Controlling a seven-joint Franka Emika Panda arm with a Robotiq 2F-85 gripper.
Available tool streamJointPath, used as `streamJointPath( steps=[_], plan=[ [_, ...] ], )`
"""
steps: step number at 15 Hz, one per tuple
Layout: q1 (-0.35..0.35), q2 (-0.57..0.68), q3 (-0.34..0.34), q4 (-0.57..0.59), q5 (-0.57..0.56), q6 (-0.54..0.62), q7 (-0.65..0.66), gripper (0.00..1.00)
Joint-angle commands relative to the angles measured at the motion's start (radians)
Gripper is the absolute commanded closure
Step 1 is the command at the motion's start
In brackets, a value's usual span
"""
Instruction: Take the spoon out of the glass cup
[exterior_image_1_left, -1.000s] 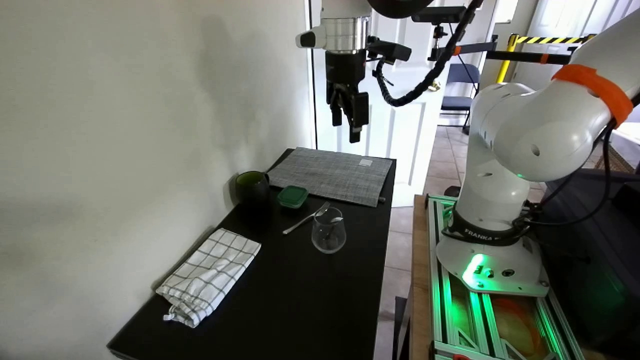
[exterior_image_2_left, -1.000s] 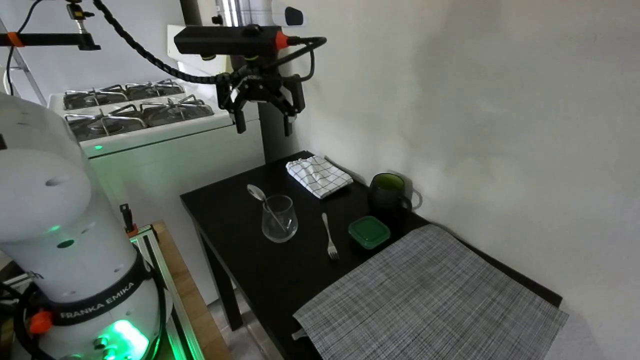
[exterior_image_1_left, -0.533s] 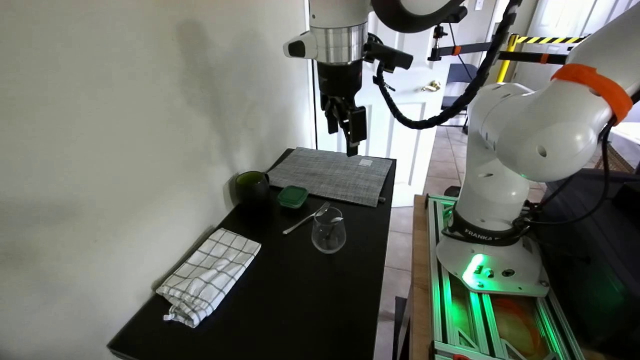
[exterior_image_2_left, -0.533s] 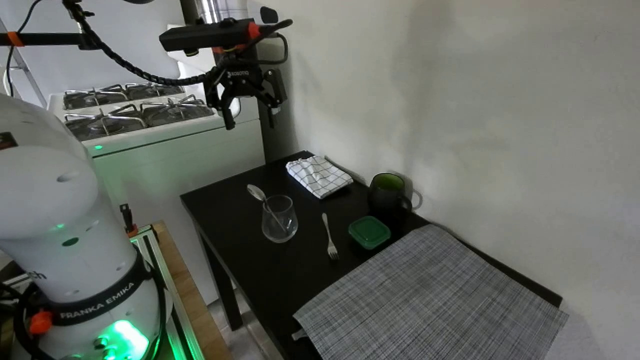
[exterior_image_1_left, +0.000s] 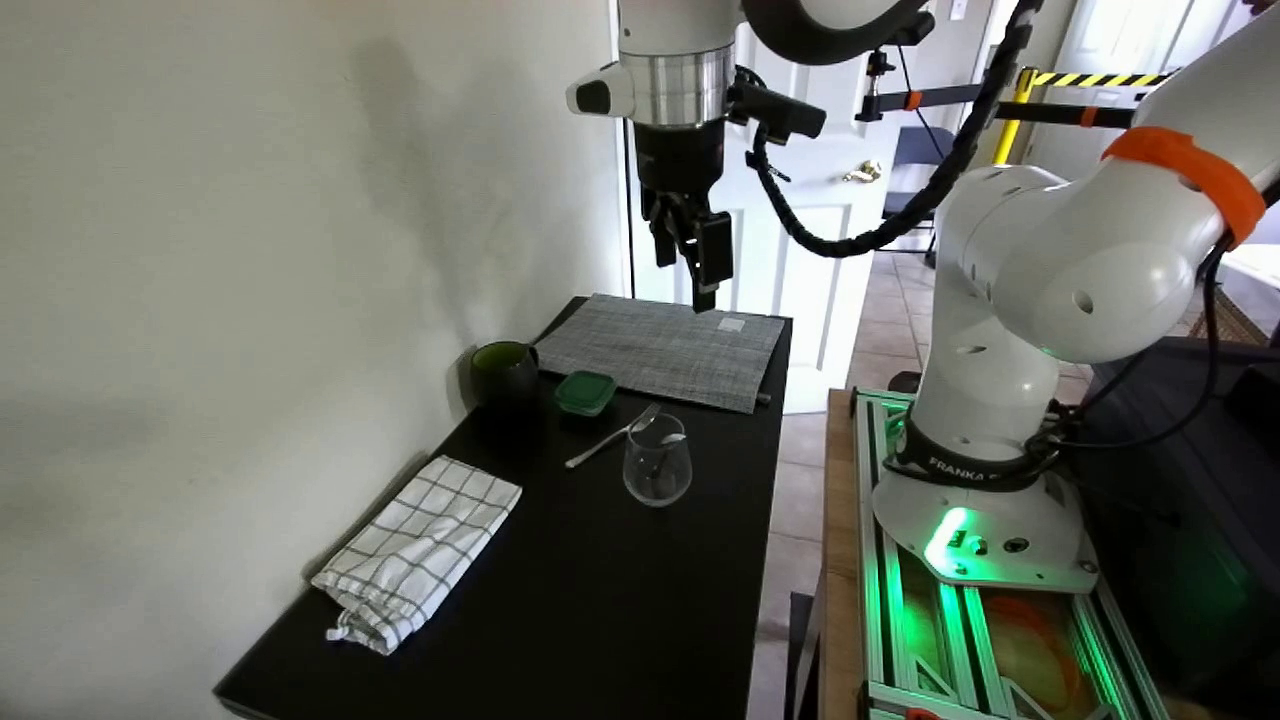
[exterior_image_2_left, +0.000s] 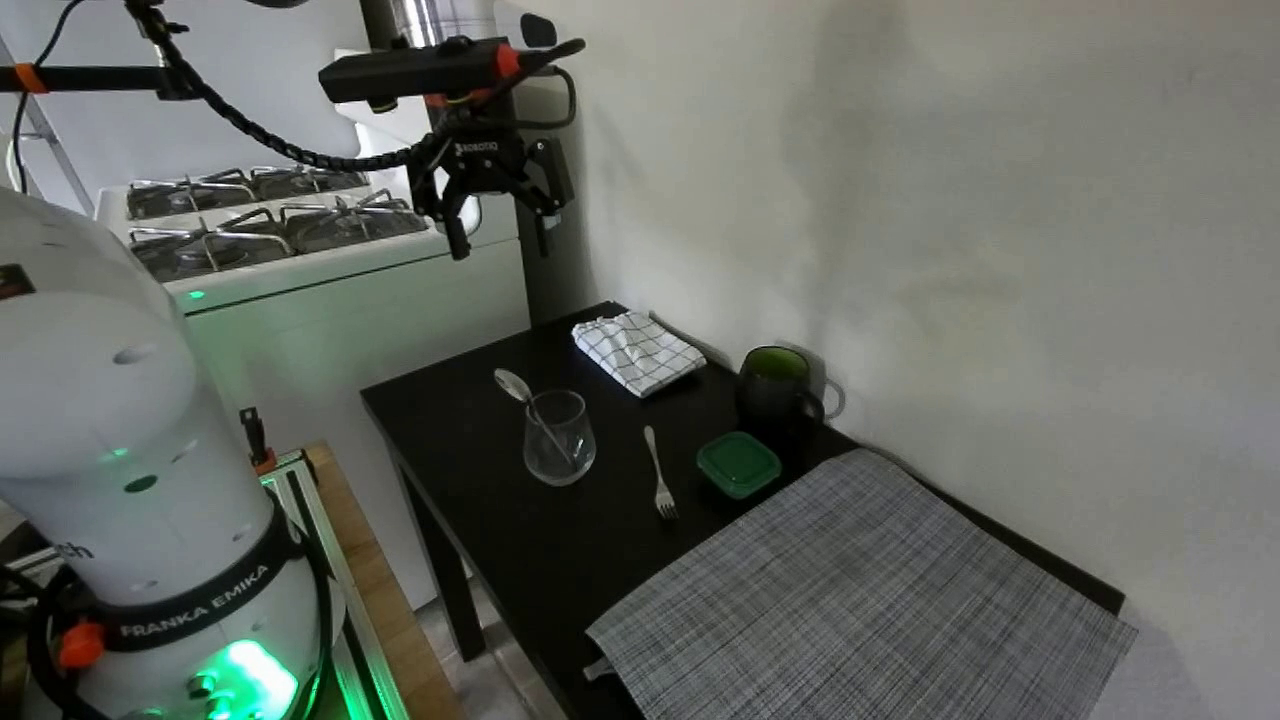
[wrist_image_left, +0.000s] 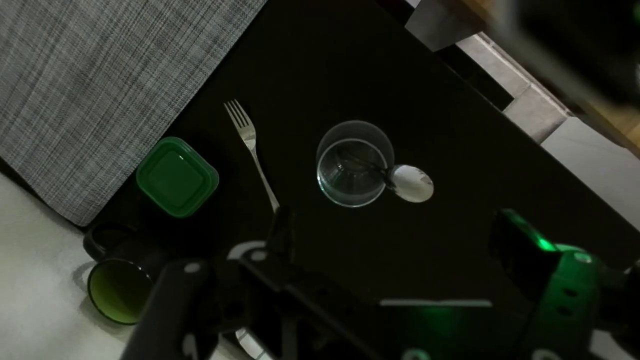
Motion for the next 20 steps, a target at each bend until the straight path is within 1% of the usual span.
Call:
streamJointPath(
  steps=[1, 2, 5, 7, 10, 12, 14, 16, 20],
  plan=[
    [0.048, 0.019, 0.015, 0.002, 0.034, -0.002, 0.065, 0.00],
    [0.049, 0.035, 0.043, 0.002, 0.030, 0.024, 0.103, 0.00],
    [0.082, 0.083, 0.108, 0.002, 0.028, 0.078, 0.195, 0.00],
    [0.091, 0.134, 0.160, 0.002, 0.012, 0.125, 0.266, 0.00],
    [0.081, 0.211, 0.243, 0.000, -0.034, 0.196, 0.384, 0.00],
    [0.068, 0.261, 0.284, -0.002, -0.056, 0.211, 0.466, 0.00],
    [0.062, 0.305, 0.310, -0.003, -0.076, 0.197, 0.539, 0.00],
    [0.060, 0.348, 0.321, -0.005, -0.087, 0.180, 0.593, 0.00],
    [0.043, 0.424, 0.327, -0.009, -0.139, 0.198, 0.680, 0.00]
  ],
)
